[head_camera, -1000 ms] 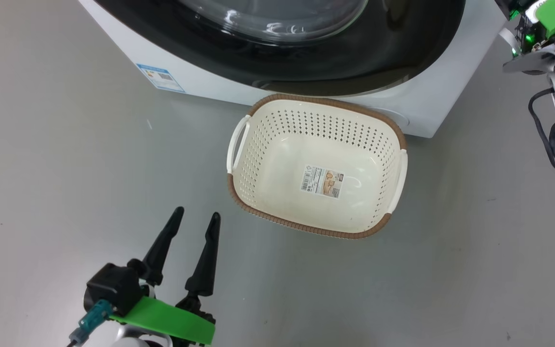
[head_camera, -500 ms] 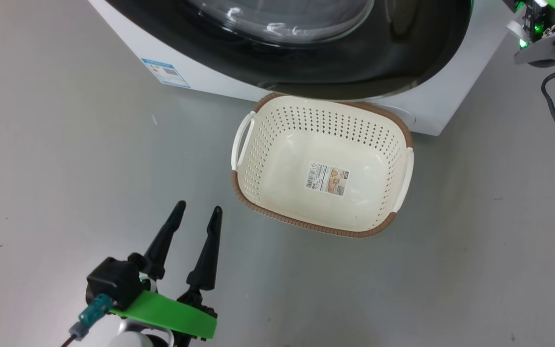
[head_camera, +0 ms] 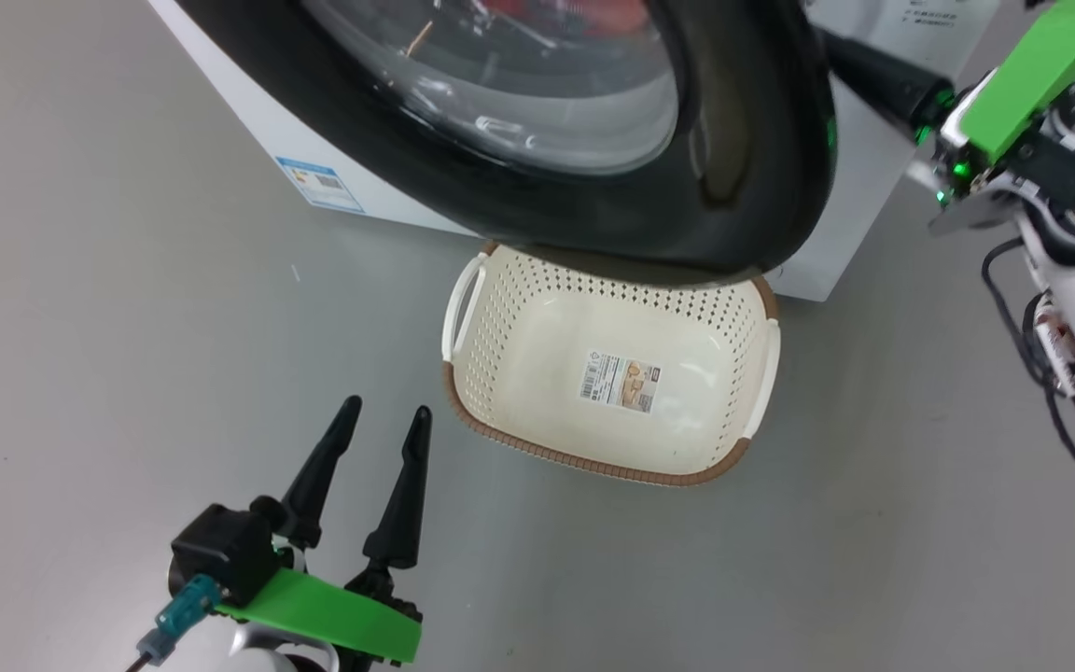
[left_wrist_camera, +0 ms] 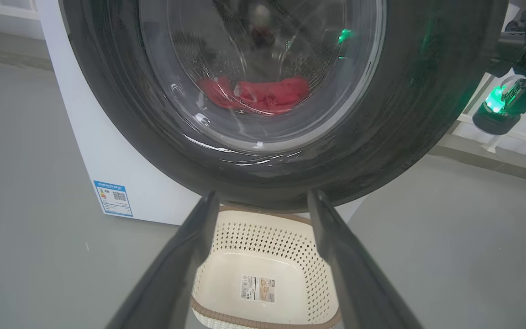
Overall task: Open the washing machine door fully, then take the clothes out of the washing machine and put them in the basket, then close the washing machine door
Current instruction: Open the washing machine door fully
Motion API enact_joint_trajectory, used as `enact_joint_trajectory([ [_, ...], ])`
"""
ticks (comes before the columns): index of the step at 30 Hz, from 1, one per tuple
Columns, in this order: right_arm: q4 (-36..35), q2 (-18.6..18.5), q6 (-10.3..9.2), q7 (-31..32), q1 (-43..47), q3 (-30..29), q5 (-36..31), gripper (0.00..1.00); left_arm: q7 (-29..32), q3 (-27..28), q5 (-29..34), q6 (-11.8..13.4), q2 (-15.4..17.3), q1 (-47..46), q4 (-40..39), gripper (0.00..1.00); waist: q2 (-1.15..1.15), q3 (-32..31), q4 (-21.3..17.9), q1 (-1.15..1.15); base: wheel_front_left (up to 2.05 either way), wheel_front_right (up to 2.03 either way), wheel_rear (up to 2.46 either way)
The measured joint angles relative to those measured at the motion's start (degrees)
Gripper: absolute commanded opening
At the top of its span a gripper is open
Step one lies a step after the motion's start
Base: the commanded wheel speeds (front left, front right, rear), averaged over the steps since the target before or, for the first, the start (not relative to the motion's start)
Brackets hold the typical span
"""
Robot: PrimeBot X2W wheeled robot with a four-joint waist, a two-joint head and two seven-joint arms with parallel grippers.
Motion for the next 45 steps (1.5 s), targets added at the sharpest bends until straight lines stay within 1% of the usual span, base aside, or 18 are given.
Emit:
enact_joint_trajectory([
  [11, -5.8, 1.1, 0.0, 2.2, 8.5, 1.3, 0.0, 0.0, 0.0, 0.1, 0.5, 0.0, -0.1, 2.4, 0.1, 1.0, 0.0, -4.1, -0.2, 0.0, 0.0, 0.0, 0.0],
  [21, -10.8, 2.2, -0.01, 3.5, 15.6, 2.5, 0.1, 0.0, 0.0, 0.1, 1.1, 0.0, -0.2, 5.0, 0.5, 1.0, 0.0, -7.6, 1.1, 0.0, 0.0, 0.0, 0.0],
  [34, -15.8, 4.9, -0.05, 5.5, 22.5, 5.0, 0.0, 0.0, 0.0, 1.0, 2.4, 0.0, -0.1, 7.5, 1.3, 1.0, 0.0, -10.9, 4.5, 0.0, 0.0, 0.0, 0.0],
  [45, -18.4, 6.4, -0.07, 6.7, 26.0, 6.7, -0.2, 0.0, 0.0, 2.2, 3.1, 0.0, -0.2, 9.4, 1.6, 1.0, 0.0, -13.1, 8.1, 0.0, 0.0, 0.0, 0.0],
])
